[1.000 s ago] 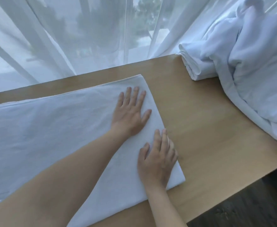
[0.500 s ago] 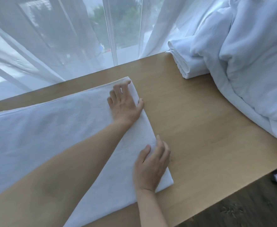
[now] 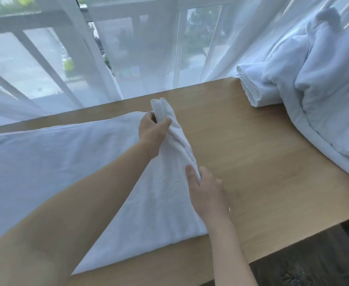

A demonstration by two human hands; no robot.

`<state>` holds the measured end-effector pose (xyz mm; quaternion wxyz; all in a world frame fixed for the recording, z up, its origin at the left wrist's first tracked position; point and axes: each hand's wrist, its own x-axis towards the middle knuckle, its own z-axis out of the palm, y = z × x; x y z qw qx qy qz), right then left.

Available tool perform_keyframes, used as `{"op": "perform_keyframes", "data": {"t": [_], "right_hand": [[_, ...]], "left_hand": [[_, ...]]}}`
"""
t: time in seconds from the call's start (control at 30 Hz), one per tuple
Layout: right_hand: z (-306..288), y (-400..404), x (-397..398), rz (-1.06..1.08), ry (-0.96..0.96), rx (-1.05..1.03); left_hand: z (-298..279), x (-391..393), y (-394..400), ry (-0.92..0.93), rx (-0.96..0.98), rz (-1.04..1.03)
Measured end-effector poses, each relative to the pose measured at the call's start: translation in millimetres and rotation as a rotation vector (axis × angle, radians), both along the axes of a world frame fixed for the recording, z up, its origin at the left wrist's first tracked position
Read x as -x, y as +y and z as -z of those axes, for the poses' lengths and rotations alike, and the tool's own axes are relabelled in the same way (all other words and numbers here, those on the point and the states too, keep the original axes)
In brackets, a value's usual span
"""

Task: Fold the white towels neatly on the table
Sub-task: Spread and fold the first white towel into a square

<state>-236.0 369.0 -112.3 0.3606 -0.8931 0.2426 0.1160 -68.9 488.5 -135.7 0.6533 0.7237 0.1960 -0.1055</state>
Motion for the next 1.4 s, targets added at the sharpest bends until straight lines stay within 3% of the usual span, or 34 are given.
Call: {"op": "perform_keyframes", "data": {"t": [0.1,0.2,0.67,0.8,1.0,1.2,1.33,1.4], "right_hand": [[-18,55,-3,-0.231,-0.028,-0.045],[-29,118,-2,-0.383,-0.037,-0.012],[-81,397,35,-0.757,0.134,-0.015],[-69,462,36,-0.686,0.167,-0.215],[-12,513,54,-0.497,0.134,-0.199],[10,532,60,-0.521,0.091,-0.094],[8,514,60,-0.499,0.087,-0.296],[8,493,57,-0.462,-0.059,-0.290]], "left_hand": [[-12,3,48,0.030,0.156,-0.102],[-17,9,110,-0.009,0.130,-0.140],[-84,81,412,-0.156,0.249,-0.166],[-83,81,474,-0.188,0.231,-0.202],[-27,83,516,-0.065,0.045,-0.207],[8,82,527,0.034,-0.220,-0.096],[17,77,527,0.012,-0.355,-0.107],[17,71,530,-0.069,-0.378,-0.107]]}}
